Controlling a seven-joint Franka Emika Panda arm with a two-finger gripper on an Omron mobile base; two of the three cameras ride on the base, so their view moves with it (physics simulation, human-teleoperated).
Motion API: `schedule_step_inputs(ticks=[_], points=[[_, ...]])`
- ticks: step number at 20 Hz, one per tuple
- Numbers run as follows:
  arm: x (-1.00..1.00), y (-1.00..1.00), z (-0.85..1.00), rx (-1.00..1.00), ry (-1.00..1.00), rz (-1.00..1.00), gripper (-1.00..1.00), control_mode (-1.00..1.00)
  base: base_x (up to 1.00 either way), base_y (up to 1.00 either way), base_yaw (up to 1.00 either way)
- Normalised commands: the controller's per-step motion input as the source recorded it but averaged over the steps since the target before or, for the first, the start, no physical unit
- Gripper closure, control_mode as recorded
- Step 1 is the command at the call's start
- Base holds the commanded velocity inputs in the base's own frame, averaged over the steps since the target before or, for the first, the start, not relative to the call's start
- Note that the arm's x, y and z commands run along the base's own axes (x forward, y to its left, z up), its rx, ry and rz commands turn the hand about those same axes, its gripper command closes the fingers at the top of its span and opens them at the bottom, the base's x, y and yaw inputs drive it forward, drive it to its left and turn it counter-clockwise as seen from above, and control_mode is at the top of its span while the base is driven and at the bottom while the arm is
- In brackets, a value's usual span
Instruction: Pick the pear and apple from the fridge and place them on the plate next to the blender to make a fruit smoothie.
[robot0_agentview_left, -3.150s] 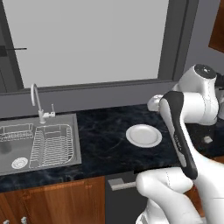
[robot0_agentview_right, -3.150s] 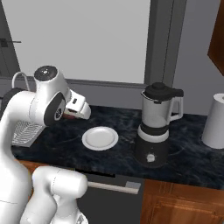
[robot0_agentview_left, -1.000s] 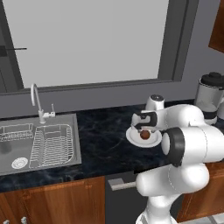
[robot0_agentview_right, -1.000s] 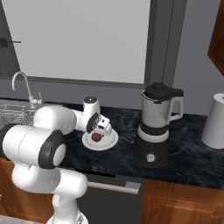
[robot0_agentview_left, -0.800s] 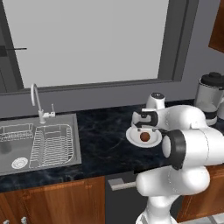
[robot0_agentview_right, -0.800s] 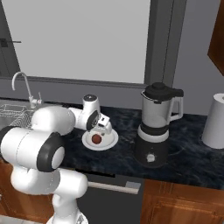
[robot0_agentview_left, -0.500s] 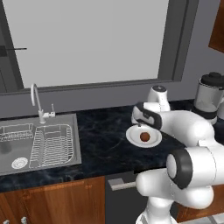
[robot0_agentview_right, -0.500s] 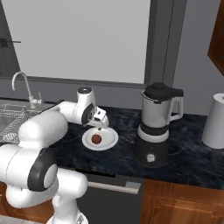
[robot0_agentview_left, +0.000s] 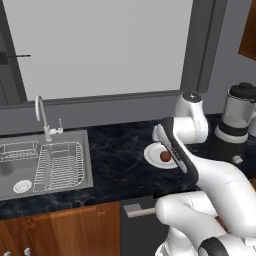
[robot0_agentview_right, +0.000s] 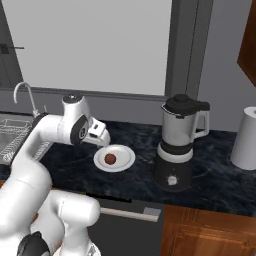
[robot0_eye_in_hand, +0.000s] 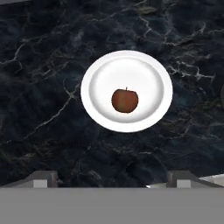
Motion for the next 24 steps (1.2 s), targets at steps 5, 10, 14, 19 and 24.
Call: schedule_step_inputs(ticks=[5,10,14,19,24], points=[[-0.89,0.08,0.52,0.0,-0.08,0.0,-1.0,-1.0,0.0,0.0,0.0],[-0.81,0.19,0.14,0.01,-0.04,0.02,-1.0,-1.0,0.0,0.0,0.0],[-0.67,0.27,0.0,0.0,-0.09,0.07,-1.0,1.0,-0.21,0.08,0.0],[0.0,0.0,0.0,0.0,0.0,0.0,-1.0,1.0,-0.9,0.22,-0.51],[0.0,0.0,0.0,0.0,0.0,0.0,-1.0,1.0,-0.9,0.13,-0.79]])
